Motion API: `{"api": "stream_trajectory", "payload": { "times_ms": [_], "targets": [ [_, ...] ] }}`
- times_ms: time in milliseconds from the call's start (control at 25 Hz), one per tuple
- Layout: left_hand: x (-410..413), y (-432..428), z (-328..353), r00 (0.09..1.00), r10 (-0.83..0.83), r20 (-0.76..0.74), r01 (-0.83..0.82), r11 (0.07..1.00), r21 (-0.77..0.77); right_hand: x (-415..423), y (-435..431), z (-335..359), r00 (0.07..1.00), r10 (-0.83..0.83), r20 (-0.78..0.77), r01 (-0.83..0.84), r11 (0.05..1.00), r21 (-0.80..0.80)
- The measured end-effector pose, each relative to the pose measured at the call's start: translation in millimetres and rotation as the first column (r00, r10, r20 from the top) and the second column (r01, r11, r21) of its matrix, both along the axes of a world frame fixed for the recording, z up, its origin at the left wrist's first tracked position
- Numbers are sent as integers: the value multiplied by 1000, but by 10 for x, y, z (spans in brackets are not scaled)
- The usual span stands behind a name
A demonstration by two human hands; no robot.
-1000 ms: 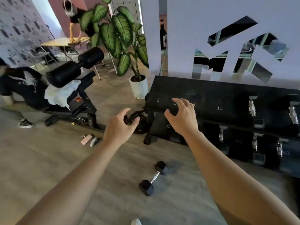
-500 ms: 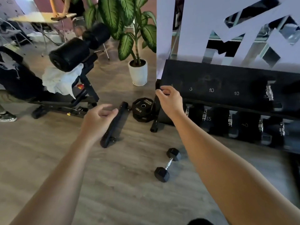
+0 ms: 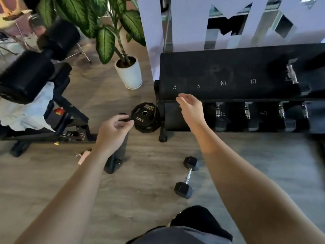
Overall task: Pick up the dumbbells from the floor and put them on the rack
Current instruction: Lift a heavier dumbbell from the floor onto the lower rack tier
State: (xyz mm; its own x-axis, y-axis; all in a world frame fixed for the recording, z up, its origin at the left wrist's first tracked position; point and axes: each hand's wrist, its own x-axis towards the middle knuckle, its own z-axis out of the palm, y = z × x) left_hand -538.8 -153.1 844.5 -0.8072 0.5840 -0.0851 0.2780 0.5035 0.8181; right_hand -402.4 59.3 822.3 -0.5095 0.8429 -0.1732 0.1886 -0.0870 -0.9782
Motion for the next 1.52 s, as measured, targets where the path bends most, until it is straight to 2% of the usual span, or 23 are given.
{"api": "stream_trajectory", "payload": {
  "times_ms": [120,200,320,400,600,800,920,1040,1160,1360,1520],
  "targets": [
    [-239,684,-11,990,-129,49,132,990,-50,-45,415,-62,996,-92,3,92,996,-16],
    [-354,1167,-72,973,-223,66,226,972,-57,5,660,-136,977,-209,40,210,977,-23],
    [-429,1800,-267,934,-357,29,357,934,-2,157,893,-350,911,-400,97,402,915,-11],
    [-483,2238,-481,869,-494,-14,494,869,-1,245,948,-546,833,-531,156,536,844,16],
    [-500,3145,-967,568,-823,36,823,565,-60,321,649,-944,563,-769,305,767,623,156],
    [-281,3369,-1252,250,-966,60,960,239,-150,270,-28,-1223,281,-889,361,924,352,148],
    [-60,3252,-1505,99,-988,119,970,69,-233,288,-378,-1451,172,-911,374,964,234,126],
    [63,3085,-1910,28,-992,125,953,-11,-304,251,-649,-1901,121,-928,351,989,142,35],
    [162,3007,-2428,0,-994,109,933,-39,-359,198,-803,-2480,76,-938,337,996,59,-61],
    [162,2982,-3369,10,-992,126,908,-44,-416,105,-982,-3484,-115,-929,352,965,-188,-183],
    [155,3201,-4677,-6,-991,131,909,-61,-413,-65,-1031,-4827,-281,-864,417,883,-403,-242]
  ]
}}
